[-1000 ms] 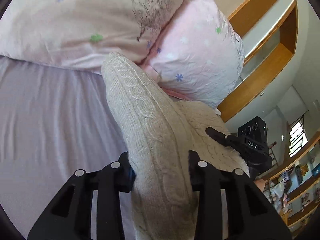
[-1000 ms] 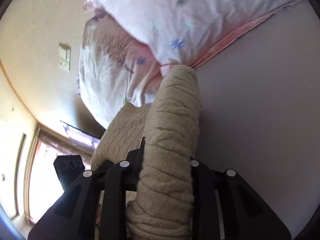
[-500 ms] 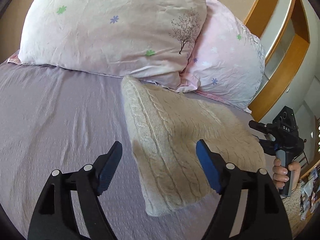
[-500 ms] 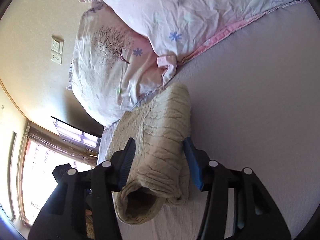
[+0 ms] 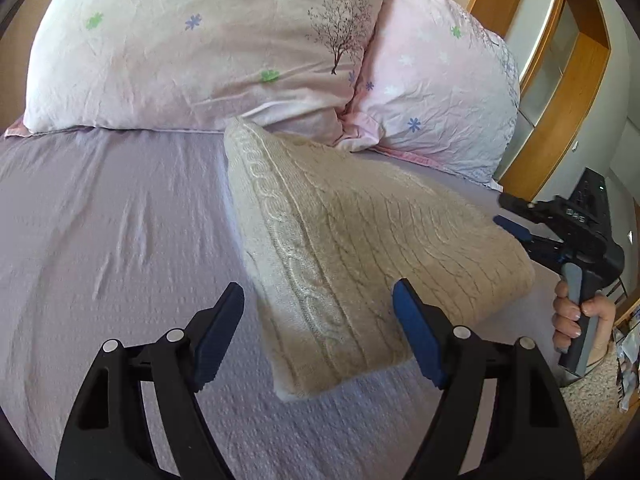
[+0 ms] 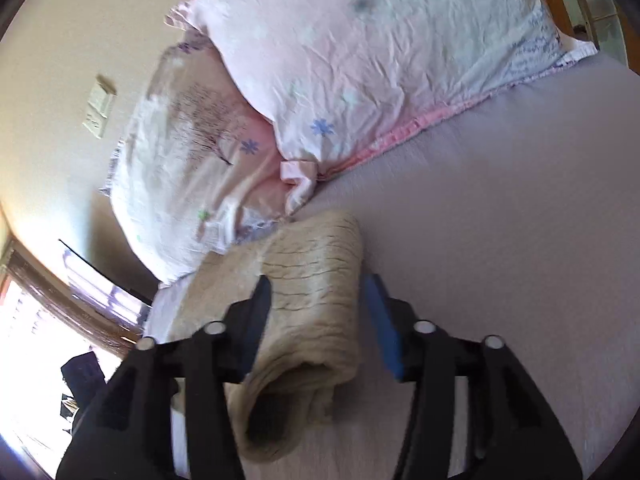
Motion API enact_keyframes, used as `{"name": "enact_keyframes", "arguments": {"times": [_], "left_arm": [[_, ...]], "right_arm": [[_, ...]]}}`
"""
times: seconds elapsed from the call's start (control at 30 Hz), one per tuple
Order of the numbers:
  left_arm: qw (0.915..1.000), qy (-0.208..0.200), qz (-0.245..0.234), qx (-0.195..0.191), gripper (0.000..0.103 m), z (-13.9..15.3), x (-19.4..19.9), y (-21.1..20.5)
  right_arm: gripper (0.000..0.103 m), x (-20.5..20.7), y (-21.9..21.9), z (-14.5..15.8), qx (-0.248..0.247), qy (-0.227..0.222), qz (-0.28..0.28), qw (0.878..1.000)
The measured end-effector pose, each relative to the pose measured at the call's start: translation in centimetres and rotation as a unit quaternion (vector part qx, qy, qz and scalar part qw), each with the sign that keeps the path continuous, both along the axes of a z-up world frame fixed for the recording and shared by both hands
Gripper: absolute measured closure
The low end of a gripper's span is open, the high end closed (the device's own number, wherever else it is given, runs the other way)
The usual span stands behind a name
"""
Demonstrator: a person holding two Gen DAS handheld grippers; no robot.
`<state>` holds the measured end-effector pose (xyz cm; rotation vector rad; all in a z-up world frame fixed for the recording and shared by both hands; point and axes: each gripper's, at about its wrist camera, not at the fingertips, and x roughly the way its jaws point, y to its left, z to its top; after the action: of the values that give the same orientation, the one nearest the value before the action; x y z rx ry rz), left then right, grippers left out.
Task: Fold small clothes
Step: 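Lower the folded sweater onto the bed and open both grippers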
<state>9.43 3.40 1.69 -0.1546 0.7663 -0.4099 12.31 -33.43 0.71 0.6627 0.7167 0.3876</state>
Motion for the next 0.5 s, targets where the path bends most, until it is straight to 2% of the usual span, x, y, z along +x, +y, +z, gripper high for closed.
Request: {"name": "enact_keyframes", "arguments": {"times": [0.07, 0.13, 0.2, 0.27, 0.33, 0.37, 0.4, 0.5], "left_arm": [[0.9997, -0.022, 0.011, 0.009, 0.022, 0.8, -1.0, 0.6], [0.9989, -0.039, 0.022, 0.017, 0.012, 1.4, -1.7, 0.9], [0.9973, -0.057, 0.037, 0.026, 0.003, 2.1, -2.3, 0.8], [0.9957, -0.074, 0.041, 0.035, 0.001, 2.7, -2.8, 0.3], [0.9941, -0.081, 0.045, 0.057, 0.001, 3.0, -3.1, -0.5], [0.9926, -0.084, 0.049, 0.073, 0.001, 3.1, -3.4, -0.9], [0.9914, -0.089, 0.048, 0.084, 0.001, 3.1, -3.6, -1.2], [0.9910, -0.097, 0.030, 0.088, 0.001, 2.9, -4.3, -1.8]], "right_arm": [[0.045, -1.8, -0.1, 0.7, 0.019, -0.010, 0.029, 0.999], [0.045, -3.0, 0.7, 0.5, 0.016, 0.006, 0.051, 0.999], [0.055, -2.8, 2.0, 0.1, 0.022, 0.027, 0.073, 0.997], [0.096, -1.9, 3.4, -0.8, 0.017, 0.036, 0.088, 0.995], [0.096, -1.8, 3.1, -1.7, -0.007, 0.051, 0.034, 0.998], [0.096, -1.9, 2.3, -2.6, 0.014, 0.069, 0.016, 0.997], [0.096, -2.0, 1.5, -3.6, 0.040, 0.083, 0.005, 0.996], [0.096, -3.0, 1.3, -4.5, 0.035, 0.091, -0.002, 0.995]]}}
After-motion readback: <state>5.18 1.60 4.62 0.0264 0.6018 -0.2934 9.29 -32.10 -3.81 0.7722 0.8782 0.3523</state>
